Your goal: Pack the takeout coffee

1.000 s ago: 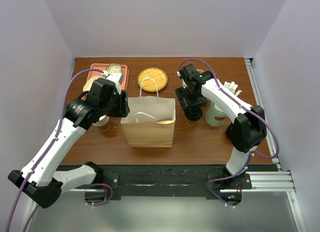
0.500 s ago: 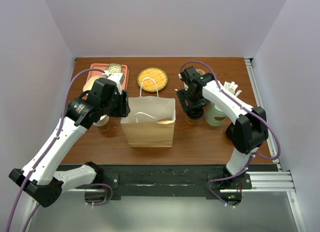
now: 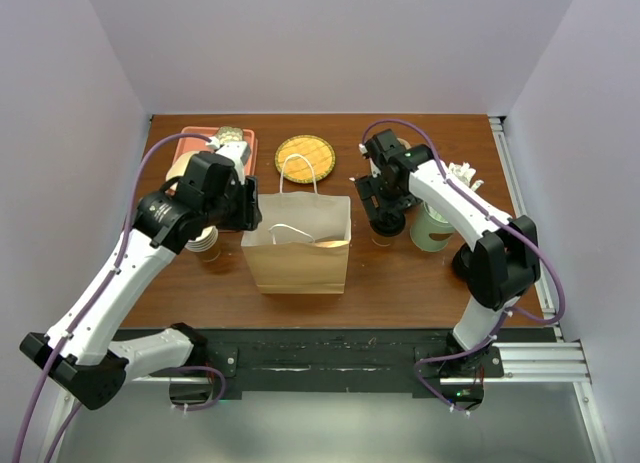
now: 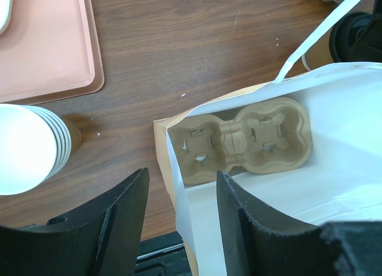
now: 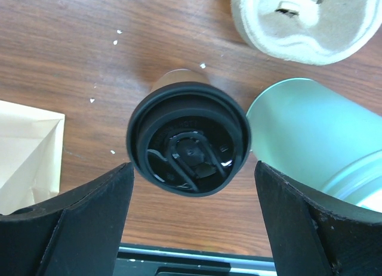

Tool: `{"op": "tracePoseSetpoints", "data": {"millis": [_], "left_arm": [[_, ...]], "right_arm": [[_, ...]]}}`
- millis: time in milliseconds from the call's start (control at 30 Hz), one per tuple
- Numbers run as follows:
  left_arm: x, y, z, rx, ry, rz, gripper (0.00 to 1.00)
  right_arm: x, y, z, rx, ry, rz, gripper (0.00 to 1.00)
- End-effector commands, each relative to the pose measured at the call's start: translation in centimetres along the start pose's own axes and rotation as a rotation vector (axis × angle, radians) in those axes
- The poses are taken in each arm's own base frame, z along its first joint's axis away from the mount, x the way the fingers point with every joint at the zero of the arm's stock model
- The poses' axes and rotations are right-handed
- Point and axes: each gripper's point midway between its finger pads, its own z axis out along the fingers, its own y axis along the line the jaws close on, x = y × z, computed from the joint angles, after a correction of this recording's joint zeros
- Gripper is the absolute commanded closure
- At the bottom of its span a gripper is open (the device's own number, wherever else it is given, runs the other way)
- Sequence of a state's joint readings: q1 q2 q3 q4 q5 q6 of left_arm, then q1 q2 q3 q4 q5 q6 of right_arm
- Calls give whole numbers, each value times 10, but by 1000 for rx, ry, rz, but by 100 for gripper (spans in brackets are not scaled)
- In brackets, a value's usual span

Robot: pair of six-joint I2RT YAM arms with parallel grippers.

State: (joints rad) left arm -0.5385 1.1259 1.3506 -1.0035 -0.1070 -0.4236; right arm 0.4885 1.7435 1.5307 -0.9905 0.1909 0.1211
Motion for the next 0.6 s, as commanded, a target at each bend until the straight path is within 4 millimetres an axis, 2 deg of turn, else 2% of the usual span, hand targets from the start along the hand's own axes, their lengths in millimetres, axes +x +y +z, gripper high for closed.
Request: {"op": "tracePoseSetpoints", "data": {"millis": [0, 200, 567], "left_arm": [[-16, -6, -6, 29, -44, 19, 46], [-16, -5, -7, 24, -45, 17, 46], [-14, -2, -8, 11, -46, 13, 46]], "right_arm": [[-10, -7, -2, -3, -41, -11, 14], [-9, 1, 1, -54, -40, -28, 14], [-4, 4, 11, -61, -18, -38, 13]]}}
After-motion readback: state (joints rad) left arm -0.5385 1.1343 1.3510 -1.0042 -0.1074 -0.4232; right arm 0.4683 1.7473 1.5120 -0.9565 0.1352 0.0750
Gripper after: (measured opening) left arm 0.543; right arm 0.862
